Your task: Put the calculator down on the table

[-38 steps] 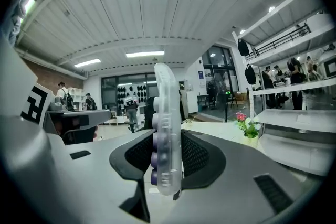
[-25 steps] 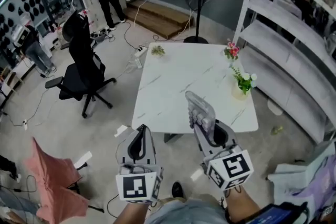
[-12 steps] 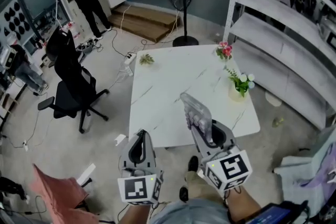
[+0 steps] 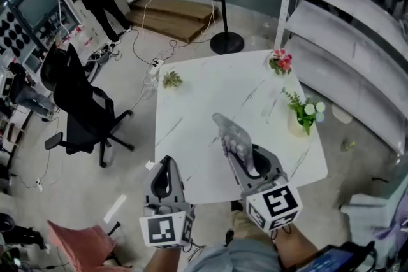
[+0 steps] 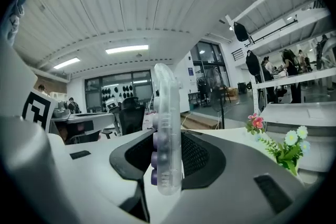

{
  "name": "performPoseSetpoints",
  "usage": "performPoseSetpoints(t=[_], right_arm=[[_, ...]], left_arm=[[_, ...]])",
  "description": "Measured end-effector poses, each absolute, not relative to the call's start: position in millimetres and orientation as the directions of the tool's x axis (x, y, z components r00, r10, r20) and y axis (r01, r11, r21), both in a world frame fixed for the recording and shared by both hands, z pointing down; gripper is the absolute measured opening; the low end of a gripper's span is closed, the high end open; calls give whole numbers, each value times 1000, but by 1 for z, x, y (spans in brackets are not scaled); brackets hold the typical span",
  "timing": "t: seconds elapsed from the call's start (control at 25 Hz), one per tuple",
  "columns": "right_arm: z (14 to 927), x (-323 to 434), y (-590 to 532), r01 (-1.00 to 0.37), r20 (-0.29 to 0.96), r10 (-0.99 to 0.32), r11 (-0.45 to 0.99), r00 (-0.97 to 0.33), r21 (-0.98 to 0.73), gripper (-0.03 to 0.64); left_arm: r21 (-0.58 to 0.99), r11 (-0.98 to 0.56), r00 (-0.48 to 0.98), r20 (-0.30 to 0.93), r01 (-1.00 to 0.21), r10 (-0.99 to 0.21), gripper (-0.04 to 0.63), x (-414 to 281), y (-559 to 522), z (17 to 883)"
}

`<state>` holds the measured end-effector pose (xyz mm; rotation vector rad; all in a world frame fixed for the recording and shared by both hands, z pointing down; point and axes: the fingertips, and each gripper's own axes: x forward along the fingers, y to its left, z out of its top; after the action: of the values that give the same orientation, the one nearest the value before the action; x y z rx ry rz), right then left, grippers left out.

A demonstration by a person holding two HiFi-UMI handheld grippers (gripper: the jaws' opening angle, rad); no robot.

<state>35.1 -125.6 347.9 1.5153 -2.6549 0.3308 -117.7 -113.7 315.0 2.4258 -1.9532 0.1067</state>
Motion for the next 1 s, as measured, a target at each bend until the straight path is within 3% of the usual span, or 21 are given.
performPoseSetpoints(t=[0.6,1.0], right_arm=[[324,6,-251,-786,125,-777,602,-617,-140,146],[365,-32,-279,-770,230,-736,621,-637,-148,146]], left_arm=[[-59,-111,111,4,-992,-994,8,-135,-214,282],[-24,-83,82,42,-996,-996,8,-169,-246,314]])
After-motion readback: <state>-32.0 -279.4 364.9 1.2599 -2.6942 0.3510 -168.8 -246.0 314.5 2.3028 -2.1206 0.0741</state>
